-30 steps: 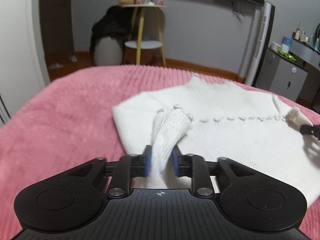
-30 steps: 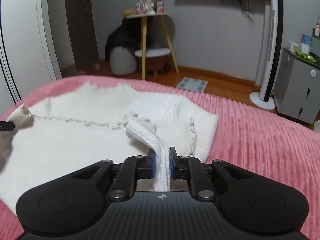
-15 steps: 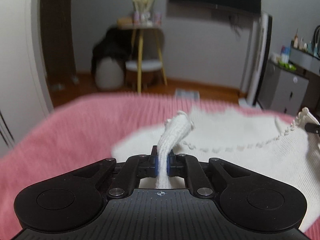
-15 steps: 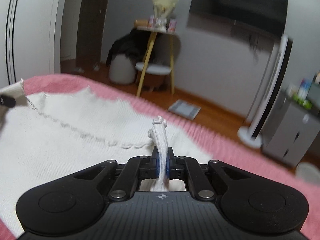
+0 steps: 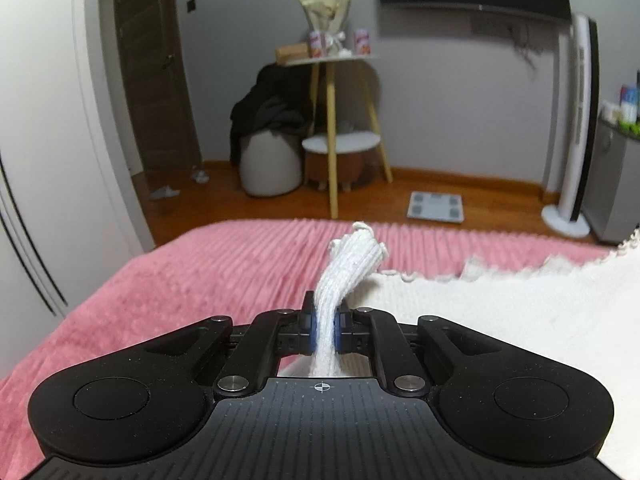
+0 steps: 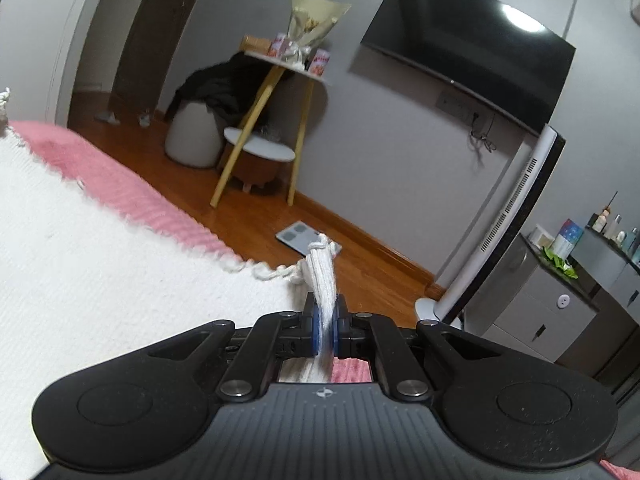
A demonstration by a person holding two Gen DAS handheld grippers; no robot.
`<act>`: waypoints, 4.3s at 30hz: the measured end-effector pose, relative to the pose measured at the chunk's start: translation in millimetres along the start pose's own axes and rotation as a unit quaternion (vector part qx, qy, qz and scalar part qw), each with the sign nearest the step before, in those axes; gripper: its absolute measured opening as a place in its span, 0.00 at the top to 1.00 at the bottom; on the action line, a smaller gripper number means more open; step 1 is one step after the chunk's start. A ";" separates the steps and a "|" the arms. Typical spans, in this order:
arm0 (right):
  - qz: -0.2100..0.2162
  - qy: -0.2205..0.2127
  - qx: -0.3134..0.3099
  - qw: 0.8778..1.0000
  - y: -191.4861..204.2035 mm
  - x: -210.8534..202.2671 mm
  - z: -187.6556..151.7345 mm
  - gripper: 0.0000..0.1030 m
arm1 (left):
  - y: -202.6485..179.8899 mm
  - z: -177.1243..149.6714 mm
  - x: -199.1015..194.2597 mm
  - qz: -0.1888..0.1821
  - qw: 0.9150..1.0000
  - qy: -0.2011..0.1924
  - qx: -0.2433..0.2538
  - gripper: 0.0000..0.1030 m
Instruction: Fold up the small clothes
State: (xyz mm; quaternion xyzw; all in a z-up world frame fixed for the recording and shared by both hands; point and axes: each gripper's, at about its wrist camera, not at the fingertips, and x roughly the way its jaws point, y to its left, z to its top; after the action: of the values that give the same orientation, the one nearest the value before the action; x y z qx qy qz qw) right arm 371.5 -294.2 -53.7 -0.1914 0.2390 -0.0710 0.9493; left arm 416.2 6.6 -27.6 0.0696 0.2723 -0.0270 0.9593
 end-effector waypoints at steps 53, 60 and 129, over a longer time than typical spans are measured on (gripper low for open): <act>0.028 0.087 0.213 0.973 -17.6 -138.0 -130.8 0.93 | 38.1 -105.5 -122.1 -0.016 0.976 0.147 -0.162 0.81; 0.024 0.095 0.197 0.975 -17.7 -137.6 -127.6 0.88 | 27.4 -106.9 -123.6 0.012 0.983 0.141 -0.115 0.67; 0.050 0.044 0.171 0.983 -2.3 -88.6 -89.0 0.70 | 63.5 -81.6 -46.5 -0.015 0.985 0.097 -0.143 0.03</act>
State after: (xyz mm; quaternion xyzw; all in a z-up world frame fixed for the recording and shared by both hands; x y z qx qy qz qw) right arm 251.0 -305.6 -87.3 -0.0109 0.2744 -0.0717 0.9589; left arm 340.0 82.1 -64.3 -0.0700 0.3663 0.0045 0.9279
